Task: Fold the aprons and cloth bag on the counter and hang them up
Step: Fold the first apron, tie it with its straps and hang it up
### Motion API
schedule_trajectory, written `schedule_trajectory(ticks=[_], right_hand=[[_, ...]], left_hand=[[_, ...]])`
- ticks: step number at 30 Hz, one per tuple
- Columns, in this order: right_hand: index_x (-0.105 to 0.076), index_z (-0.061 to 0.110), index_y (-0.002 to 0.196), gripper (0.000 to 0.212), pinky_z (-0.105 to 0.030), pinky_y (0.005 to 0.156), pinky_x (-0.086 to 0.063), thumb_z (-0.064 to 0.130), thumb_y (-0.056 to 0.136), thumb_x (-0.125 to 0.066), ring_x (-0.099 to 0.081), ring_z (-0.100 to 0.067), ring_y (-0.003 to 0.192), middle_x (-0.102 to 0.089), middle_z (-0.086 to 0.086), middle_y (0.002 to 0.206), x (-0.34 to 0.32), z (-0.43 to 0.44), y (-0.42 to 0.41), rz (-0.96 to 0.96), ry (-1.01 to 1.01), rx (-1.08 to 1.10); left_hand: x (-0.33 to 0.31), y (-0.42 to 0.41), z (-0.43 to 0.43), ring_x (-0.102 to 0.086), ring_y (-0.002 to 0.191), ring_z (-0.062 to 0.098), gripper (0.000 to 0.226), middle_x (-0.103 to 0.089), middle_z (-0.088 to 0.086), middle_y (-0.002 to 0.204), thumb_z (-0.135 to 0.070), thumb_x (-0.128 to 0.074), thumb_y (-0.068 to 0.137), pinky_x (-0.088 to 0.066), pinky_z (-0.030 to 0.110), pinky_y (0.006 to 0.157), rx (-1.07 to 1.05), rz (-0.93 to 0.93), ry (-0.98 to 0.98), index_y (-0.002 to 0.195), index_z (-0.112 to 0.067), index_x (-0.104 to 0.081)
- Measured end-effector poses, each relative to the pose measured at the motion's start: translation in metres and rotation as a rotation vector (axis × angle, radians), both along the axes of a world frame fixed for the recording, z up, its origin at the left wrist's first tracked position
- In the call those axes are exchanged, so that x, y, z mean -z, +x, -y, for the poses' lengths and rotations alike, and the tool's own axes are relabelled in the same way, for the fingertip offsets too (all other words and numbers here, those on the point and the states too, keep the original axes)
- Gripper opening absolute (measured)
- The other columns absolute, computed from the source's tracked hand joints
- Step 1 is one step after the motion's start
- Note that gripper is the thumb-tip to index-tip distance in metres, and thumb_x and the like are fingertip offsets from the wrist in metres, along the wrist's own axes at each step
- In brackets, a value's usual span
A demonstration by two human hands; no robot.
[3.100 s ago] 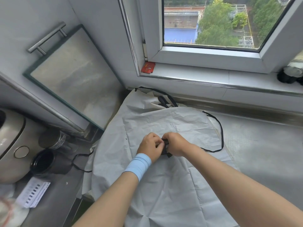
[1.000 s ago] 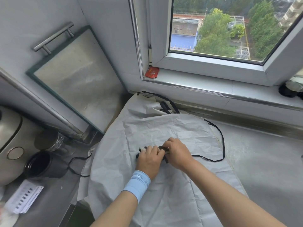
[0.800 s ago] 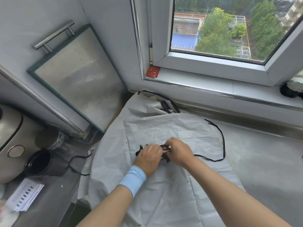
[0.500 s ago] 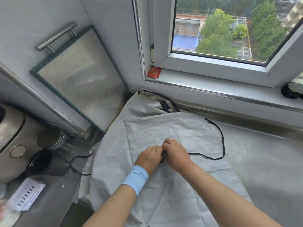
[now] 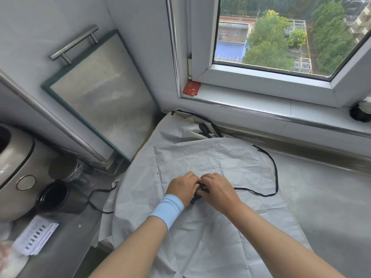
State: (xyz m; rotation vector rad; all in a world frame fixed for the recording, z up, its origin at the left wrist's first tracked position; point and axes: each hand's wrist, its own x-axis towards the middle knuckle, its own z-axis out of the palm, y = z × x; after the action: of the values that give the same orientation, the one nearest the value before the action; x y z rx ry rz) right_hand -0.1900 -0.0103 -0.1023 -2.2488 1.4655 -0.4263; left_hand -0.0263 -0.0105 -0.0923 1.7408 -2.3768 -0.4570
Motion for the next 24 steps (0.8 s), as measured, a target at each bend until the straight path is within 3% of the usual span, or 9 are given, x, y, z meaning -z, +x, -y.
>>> schedule_trajectory(ticks=[4,7,8,11,14,16,18,20,24], right_hand=[[-0.066,0.02,0.098,0.021,-0.028,0.077,-0.045,0.032,0.082,-0.07,-0.056,-0.018,0.087,-0.066,0.008,0.091,-0.002,-0.006,0.002,0.008,0.078,0.075],[-0.049,0.021,0.131,0.052,-0.033,0.083,-0.047,0.023,0.084,-0.072,-0.061,-0.021,0.097,-0.066,0.004,0.105,-0.008,-0.006,-0.002,0.117,0.217,0.232],[-0.046,0.024,0.132,0.053,-0.036,0.082,-0.049,0.02,0.085,-0.071,-0.063,-0.022,0.097,-0.067,0.004,0.106,-0.009,-0.004,-0.005,0.1,0.219,0.261],[-0.052,0.026,0.115,0.039,-0.038,0.071,-0.051,0.02,0.081,-0.071,-0.064,-0.023,0.088,-0.065,0.008,0.101,-0.01,-0.002,-0.011,-0.02,0.079,0.273],[-0.051,0.023,0.103,0.032,-0.04,0.055,-0.048,0.008,0.078,-0.066,-0.057,-0.026,0.07,-0.049,0.006,0.095,-0.013,-0.006,-0.002,0.024,0.056,0.271],[-0.06,0.018,0.091,0.019,-0.038,0.056,-0.047,0.004,0.077,-0.06,-0.054,-0.024,0.066,-0.049,0.005,0.086,-0.014,-0.011,0.006,0.123,0.083,0.247],[-0.064,0.017,0.084,0.009,-0.032,0.058,-0.045,0.011,0.077,-0.061,-0.053,-0.018,0.066,-0.049,0.007,0.08,-0.012,-0.016,0.01,0.165,0.096,0.273],[-0.064,0.019,0.081,0.005,-0.026,0.058,-0.041,0.019,0.079,-0.068,-0.049,-0.012,0.065,-0.046,0.01,0.079,-0.009,-0.02,0.005,0.159,0.091,0.283],[-0.073,0.023,0.087,0.008,-0.027,0.063,-0.046,0.017,0.081,-0.076,-0.056,-0.012,0.072,-0.055,0.009,0.082,-0.007,-0.023,-0.008,0.182,0.072,0.253]], left_hand=[[-0.005,0.001,0.005,-0.063,0.087,0.027,0.022,-0.058,-0.005,0.113,-0.032,-0.046,0.097,-0.045,0.034,0.072,0.033,0.038,0.02,0.11,-0.022,-0.062],[-0.004,0.002,0.009,-0.062,0.086,0.029,0.025,-0.053,-0.003,0.113,-0.034,-0.043,0.099,-0.046,0.037,0.072,0.029,0.081,0.096,0.108,-0.019,-0.061],[-0.003,0.002,0.009,-0.061,0.086,0.027,0.024,-0.052,-0.003,0.112,-0.034,-0.046,0.099,-0.046,0.036,0.074,-0.014,0.028,0.149,0.105,-0.019,-0.062],[0.005,-0.004,0.008,-0.055,0.081,0.015,0.015,-0.049,-0.004,0.096,-0.027,-0.059,0.093,-0.045,0.03,0.085,-0.239,-0.314,0.39,0.085,-0.016,-0.065],[0.005,-0.014,0.001,-0.037,0.057,0.009,0.028,-0.042,-0.005,0.061,-0.016,-0.061,0.091,-0.04,0.027,0.062,-0.364,-0.496,0.498,0.063,-0.017,-0.058],[0.005,-0.021,-0.006,-0.033,0.056,0.014,0.034,-0.04,-0.004,0.055,-0.014,-0.057,0.09,-0.032,0.028,0.055,-0.39,-0.504,0.542,0.056,-0.018,-0.053],[0.007,-0.024,-0.009,-0.041,0.061,0.015,0.031,-0.053,0.0,0.062,-0.015,-0.052,0.092,-0.035,0.026,0.058,-0.433,-0.512,0.547,0.062,-0.018,-0.061],[0.009,-0.024,-0.011,-0.053,0.076,0.015,0.024,-0.068,0.007,0.084,-0.015,-0.051,0.095,-0.042,0.025,0.071,-0.469,-0.555,0.559,0.086,-0.01,-0.073],[0.01,-0.029,-0.016,-0.057,0.093,0.013,0.022,-0.066,0.004,0.098,-0.011,-0.051,0.098,-0.04,0.02,0.084,-0.578,-0.798,0.644,0.106,-0.004,-0.07]])
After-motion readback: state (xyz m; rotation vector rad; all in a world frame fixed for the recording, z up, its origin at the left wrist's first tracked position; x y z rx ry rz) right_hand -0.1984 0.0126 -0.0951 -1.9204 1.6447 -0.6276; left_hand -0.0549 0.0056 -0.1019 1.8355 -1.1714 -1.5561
